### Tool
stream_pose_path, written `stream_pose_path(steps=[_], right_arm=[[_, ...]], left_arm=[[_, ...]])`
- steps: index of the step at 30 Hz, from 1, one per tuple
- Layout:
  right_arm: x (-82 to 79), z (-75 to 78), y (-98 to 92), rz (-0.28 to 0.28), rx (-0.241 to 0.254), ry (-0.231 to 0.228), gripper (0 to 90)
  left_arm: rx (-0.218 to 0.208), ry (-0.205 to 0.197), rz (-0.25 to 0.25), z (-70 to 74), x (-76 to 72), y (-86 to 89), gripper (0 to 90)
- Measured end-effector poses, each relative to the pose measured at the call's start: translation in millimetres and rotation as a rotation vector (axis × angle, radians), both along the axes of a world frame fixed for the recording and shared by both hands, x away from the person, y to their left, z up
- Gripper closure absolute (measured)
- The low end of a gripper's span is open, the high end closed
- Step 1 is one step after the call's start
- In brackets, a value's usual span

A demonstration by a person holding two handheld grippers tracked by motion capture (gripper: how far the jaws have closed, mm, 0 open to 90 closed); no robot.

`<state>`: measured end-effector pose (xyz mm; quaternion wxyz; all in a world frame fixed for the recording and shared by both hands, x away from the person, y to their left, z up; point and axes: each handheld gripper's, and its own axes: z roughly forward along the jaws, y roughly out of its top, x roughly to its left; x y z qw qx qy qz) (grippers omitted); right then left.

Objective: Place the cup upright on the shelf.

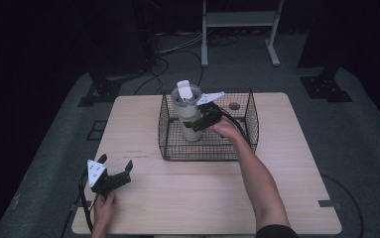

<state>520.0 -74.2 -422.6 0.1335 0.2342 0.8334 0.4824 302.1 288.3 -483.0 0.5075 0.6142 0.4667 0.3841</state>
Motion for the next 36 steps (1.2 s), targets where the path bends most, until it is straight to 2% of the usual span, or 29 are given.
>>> stream_pose_path(steps=[16,24,36], right_arm=[[-5.7,3.5,-8.0,0.010,-0.035,0.012,9.6],[-8.6,4.6,-15.0,0.008,-0.038,0.018,10.6],[-14.2,10.3,-20.3,-0.019,-0.061,0.059,13.4]], left_arm=[[-0.004,0.001,0.002,-0.1,0.3,0.1,0.0],[0.000,0.004,0.005,-0.1,0.9,0.4,0.0],[0.005,0.003,0.002,-0.1,-0.1,-0.5,0.0]])
